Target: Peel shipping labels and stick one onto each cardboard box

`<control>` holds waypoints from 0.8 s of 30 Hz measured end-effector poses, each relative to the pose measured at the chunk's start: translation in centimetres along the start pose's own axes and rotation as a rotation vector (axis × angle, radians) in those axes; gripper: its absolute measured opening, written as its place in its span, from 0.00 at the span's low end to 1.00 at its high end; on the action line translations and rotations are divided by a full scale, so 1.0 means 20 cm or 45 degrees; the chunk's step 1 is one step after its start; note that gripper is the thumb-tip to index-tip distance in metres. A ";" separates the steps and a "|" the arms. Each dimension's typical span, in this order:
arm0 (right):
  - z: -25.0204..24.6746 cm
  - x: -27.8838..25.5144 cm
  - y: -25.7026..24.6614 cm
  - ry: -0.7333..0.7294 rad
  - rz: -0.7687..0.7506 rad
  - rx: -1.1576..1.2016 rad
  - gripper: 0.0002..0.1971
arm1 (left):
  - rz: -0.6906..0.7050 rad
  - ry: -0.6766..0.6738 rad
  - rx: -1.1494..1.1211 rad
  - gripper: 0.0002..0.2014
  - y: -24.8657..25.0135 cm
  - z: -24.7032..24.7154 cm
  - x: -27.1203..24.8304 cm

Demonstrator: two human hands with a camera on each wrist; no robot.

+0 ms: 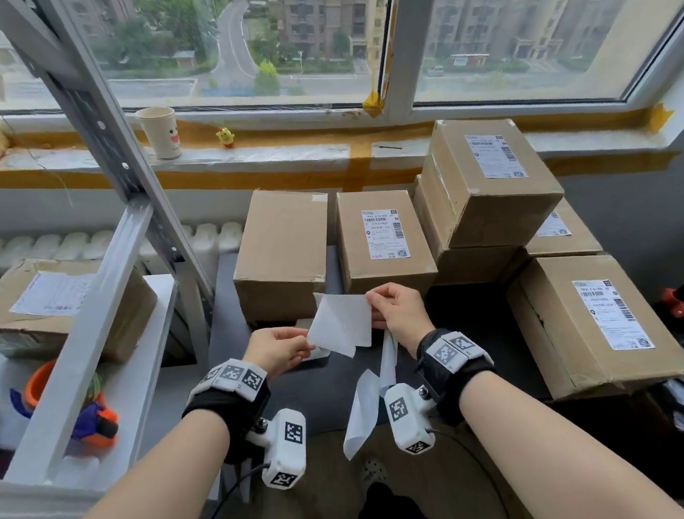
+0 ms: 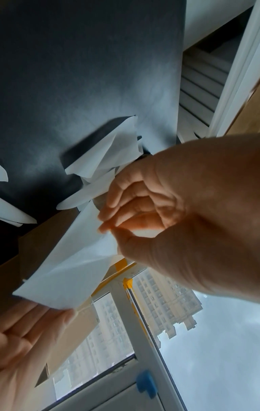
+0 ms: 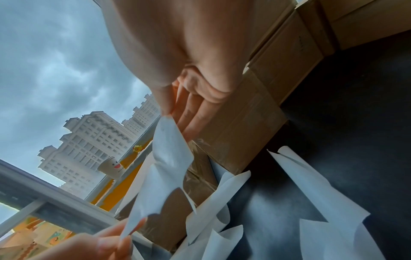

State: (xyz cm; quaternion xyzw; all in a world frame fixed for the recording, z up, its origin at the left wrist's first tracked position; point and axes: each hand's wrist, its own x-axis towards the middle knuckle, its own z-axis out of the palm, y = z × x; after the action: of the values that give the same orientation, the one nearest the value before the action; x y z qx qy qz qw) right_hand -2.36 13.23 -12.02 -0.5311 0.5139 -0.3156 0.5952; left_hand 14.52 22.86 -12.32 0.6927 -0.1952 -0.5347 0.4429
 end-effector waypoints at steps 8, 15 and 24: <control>0.03 0.01 0.01 -0.090 0.047 -0.124 0.06 | -0.079 0.026 -0.004 0.06 0.00 0.06 0.10; 0.07 -0.02 0.04 -0.160 0.046 -0.252 0.05 | -0.075 -0.054 0.071 0.04 -0.01 0.08 0.14; -0.04 0.01 0.07 0.157 0.027 -0.278 0.04 | -0.078 0.148 0.373 0.09 -0.16 -0.03 0.19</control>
State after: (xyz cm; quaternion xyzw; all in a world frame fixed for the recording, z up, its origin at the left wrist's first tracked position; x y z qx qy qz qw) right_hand -3.31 13.14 -13.24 -0.5669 0.5864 -0.2836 0.5044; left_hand 15.69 22.00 -16.98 0.7853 -0.2240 -0.4726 0.3312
